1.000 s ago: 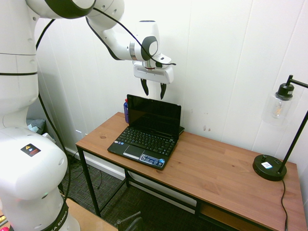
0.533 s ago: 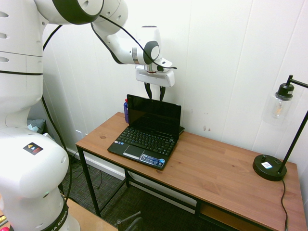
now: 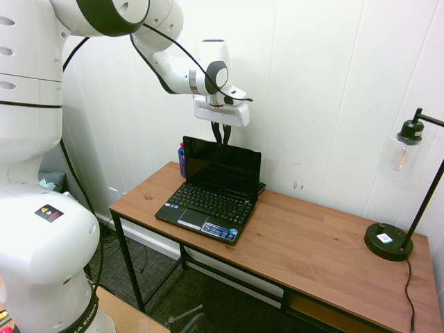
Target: Close the laptop lid
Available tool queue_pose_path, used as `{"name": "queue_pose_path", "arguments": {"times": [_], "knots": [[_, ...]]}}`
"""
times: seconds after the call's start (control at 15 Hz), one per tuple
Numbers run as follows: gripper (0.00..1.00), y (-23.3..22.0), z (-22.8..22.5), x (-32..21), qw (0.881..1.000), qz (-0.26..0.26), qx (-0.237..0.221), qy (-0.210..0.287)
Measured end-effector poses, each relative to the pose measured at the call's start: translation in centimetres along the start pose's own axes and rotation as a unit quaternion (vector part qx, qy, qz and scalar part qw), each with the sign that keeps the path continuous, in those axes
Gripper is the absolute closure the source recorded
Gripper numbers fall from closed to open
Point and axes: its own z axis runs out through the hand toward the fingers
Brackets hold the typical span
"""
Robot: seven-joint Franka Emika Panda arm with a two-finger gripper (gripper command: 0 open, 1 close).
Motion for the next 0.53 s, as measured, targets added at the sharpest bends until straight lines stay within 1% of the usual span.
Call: {"name": "queue_pose_path", "arguments": {"times": [0.53], "knots": [[1.00,0.3,1.0,-1.4,1.000,0.005,-0.012,-0.009]]}}
